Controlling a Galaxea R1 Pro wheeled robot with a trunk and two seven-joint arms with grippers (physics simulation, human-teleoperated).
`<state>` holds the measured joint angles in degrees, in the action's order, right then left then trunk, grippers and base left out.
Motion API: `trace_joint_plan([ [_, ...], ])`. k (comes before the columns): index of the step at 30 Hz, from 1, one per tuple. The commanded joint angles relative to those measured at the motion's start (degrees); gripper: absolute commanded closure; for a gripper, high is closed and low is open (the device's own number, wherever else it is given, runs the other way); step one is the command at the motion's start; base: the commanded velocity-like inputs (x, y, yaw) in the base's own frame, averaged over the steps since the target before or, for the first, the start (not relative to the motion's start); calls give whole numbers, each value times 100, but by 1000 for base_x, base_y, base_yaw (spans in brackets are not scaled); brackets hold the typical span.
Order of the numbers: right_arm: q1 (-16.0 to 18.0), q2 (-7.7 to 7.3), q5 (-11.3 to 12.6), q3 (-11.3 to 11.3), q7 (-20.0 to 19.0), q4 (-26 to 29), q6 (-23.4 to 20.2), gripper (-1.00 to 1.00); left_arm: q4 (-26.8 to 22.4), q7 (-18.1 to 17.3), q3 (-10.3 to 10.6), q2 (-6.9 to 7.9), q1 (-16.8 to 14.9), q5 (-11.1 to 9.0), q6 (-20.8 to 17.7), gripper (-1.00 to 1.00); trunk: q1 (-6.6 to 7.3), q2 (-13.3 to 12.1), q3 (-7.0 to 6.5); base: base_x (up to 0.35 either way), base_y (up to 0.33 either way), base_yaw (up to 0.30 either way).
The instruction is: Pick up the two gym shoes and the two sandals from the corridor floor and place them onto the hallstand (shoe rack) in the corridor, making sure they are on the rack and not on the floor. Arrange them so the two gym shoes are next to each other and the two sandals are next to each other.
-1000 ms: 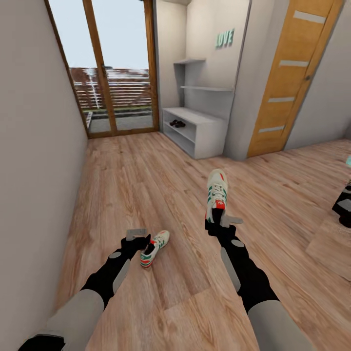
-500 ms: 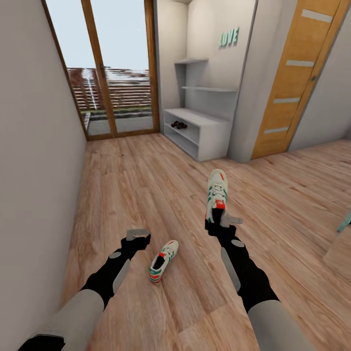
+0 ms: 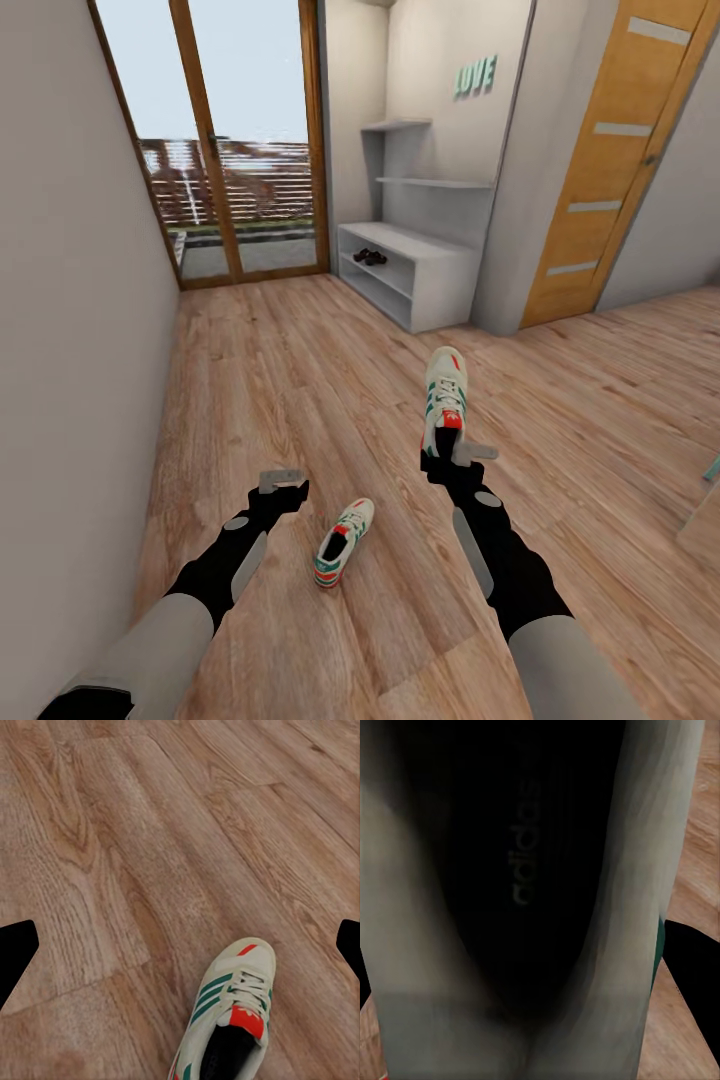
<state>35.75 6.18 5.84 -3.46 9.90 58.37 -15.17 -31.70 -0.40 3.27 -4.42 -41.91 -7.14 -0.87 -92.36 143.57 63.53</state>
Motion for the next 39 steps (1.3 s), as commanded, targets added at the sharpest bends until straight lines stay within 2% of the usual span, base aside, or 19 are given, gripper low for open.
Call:
trace_joint_plan([
  [1,2,-3,59,-15,47,8,-21,100,-3,-4,16,3,-2,-60,-9,-100,1,2,5,0,0,-128],
  [13,2,-2,58,-6,47,8,-23,100,-5,-4,16,3,-2,-60,-9,-100,1,2,5,32,18,-241],
  [28,2,-3,58,-5,47,8,-29,100,-4,-4,13,3,-2,-60,-9,-100,1,2,5,205,130,-22],
  [39,2,-3,58,-5,47,8,-25,100,-5,-4,16,3,-2,-60,-9,-100,1,2,5,91,58,-247],
])
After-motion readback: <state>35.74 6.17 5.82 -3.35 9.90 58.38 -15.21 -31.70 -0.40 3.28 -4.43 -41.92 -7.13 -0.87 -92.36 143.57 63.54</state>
